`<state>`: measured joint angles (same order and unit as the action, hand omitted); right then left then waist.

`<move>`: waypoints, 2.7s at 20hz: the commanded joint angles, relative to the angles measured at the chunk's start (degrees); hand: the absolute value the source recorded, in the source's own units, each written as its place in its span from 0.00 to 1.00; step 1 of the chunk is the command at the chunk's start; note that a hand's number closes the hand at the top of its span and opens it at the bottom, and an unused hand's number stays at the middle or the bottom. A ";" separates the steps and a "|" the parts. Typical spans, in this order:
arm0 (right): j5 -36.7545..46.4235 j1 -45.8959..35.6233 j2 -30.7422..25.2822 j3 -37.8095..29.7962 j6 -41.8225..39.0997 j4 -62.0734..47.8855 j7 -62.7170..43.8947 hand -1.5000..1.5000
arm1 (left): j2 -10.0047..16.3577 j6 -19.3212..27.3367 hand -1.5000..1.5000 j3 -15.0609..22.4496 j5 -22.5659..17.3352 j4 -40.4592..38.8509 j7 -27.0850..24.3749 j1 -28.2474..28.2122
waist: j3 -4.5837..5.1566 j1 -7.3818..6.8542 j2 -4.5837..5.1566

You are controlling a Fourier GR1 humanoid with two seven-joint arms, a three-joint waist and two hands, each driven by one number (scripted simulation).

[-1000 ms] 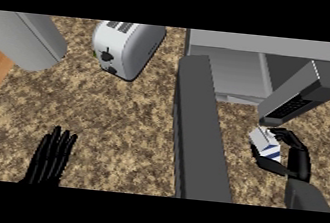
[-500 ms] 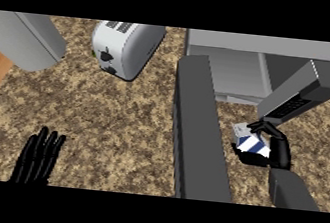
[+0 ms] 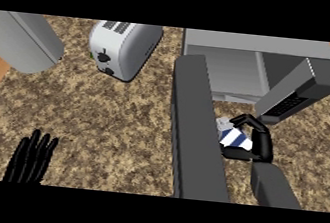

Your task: Pick up the milk, place it into the microwave and close the microwave

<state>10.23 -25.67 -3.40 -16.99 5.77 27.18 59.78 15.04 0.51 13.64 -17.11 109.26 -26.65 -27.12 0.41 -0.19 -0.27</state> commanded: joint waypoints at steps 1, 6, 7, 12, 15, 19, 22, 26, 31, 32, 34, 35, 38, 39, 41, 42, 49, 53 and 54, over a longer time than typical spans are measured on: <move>-0.65 0.59 3.23 3.82 4.07 7.76 -2.89 1.00 | -0.36 -1.56 0.00 -1.34 -0.43 -2.38 -1.46 -0.01 | -0.36 0.23 0.02; -0.88 1.39 2.01 6.21 7.70 15.26 -11.56 1.00 | 0.56 -1.91 0.00 -4.20 -1.44 -1.42 2.17 1.86 | -0.39 0.22 0.13; -0.46 -3.15 2.49 4.79 10.86 10.04 -10.13 1.00 | 2.37 -6.52 0.00 -5.56 -2.88 -3.45 -3.07 -0.21 | -0.40 -0.39 0.27; -1.34 -4.75 1.16 5.20 12.54 8.37 -13.44 1.00 | -0.98 -5.98 0.00 -4.56 -1.08 -5.49 -3.63 -0.44 | -0.42 -0.44 0.33; -0.14 -7.87 0.28 6.64 13.28 9.81 -19.69 1.00 | -0.79 -5.70 0.00 -5.88 -1.79 -3.62 -1.38 0.05 | -0.42 -0.33 0.28; 3.81 -14.85 -1.97 6.21 19.39 -0.70 -19.64 1.00 | -1.47 -3.55 0.00 -4.23 0.29 -2.44 1.93 3.25 | -0.46 -1.08 0.64; 4.86 -19.36 -4.27 5.53 21.17 -5.23 -21.20 1.00 | 1.66 -8.60 0.00 -8.40 -4.85 -3.13 1.06 1.60 | -0.45 -1.66 0.77; 6.34 -23.16 -5.42 4.33 26.65 -12.57 -20.68 1.00 | -1.12 -7.38 0.00 -4.41 -0.05 -7.10 -1.24 3.22 | -0.53 -3.16 1.52; 8.08 -28.36 -8.85 4.57 28.76 -16.67 -23.98 1.00 | -0.90 -6.53 0.00 -5.05 -1.01 -4.07 2.00 5.58 | -0.62 -4.39 2.04; 9.14 -27.69 -7.59 5.19 32.86 -17.22 -23.61 1.00 | -1.39 -7.56 0.00 -4.40 -0.22 -5.47 -0.84 4.46 | -0.59 -4.91 2.16; 10.05 -28.64 -11.06 5.60 32.65 -18.15 -24.44 1.00 | -0.24 -6.12 0.00 -5.71 1.64 -7.33 0.11 4.96 | -0.61 -4.95 2.36; 9.74 -29.39 -11.09 5.09 33.94 -18.22 -24.84 1.00 | -0.03 -6.28 0.00 -5.94 2.23 -8.48 -0.27 7.07 | -0.63 -5.33 2.81; 9.58 -29.81 -10.52 4.21 40.63 -18.64 -26.01 1.00 | 1.49 -5.79 0.00 -6.27 3.53 -7.20 0.91 5.68 | -0.70 -6.37 2.99; 9.33 -28.85 -10.59 3.92 40.15 -18.75 -24.67 1.00 | 0.74 -4.48 0.00 -6.08 4.22 -7.93 2.03 7.51 | -0.70 -5.24 2.82; 11.02 -31.85 -9.61 5.10 44.21 -20.39 -28.16 0.00 | -0.11 -3.56 0.00 -5.17 5.40 -8.17 2.15 8.14 | -0.64 -6.12 2.93; 11.92 -31.82 -12.80 5.98 40.05 -20.94 -27.21 0.00 | 0.56 -4.39 0.00 -5.52 4.74 -8.36 2.90 8.97 | -0.65 -5.78 3.01; 14.47 -31.83 -10.31 8.03 43.74 -23.06 -28.52 0.00 | 0.65 -4.61 0.00 -4.75 5.62 -7.73 3.25 9.61 | -0.74 -7.32 3.58; 14.43 -32.52 -9.86 8.08 38.91 -23.49 -28.31 0.00 | -1.29 -3.57 0.00 -2.46 7.64 -8.62 2.20 9.65 | -0.74 -7.10 3.49; 13.60 -33.20 -11.73 7.31 34.93 -23.22 -28.03 0.00 | -0.91 -3.75 0.00 -1.67 8.14 -7.07 2.84 9.23 | -0.83 -7.27 3.51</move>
<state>24.21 -58.21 -14.46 -9.33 45.06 4.07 31.11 14.34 -3.14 10.59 -10.01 101.67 -23.99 -17.80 -0.34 -7.30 3.18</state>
